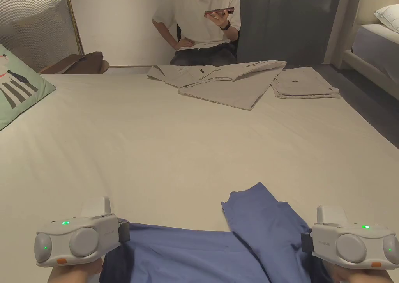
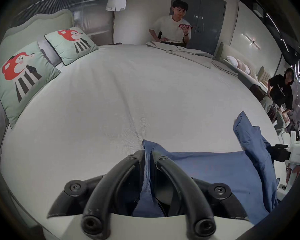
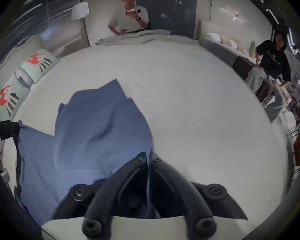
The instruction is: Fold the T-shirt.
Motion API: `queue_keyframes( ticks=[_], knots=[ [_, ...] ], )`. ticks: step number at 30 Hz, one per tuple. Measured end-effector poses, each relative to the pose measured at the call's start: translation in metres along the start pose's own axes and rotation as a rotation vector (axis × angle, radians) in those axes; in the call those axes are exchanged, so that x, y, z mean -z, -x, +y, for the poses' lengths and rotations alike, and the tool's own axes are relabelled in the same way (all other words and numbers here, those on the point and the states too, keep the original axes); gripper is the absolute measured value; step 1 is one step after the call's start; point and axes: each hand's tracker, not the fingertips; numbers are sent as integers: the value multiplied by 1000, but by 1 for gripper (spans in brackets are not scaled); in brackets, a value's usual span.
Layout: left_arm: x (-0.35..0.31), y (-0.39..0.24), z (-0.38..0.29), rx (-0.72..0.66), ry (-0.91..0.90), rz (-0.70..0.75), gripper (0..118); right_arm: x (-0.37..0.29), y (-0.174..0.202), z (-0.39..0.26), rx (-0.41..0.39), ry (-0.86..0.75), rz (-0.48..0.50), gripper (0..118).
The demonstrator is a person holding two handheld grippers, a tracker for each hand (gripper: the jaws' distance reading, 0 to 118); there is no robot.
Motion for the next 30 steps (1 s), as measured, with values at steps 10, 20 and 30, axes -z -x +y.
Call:
queue_keyframes(
  ticks=[10,20,30],
  knots=[
    [-64,15,-9,-48,-135,-38,3,-111,-24,-23,80,-396,52,1],
    [-178,25,-53,-126,-415,-80,2,-256,-11,-62,109,-761,53,1],
    [-263,40,-98,-173,-658,-18,2,-327,-2,-100,155,-950,21,1]
  ],
)
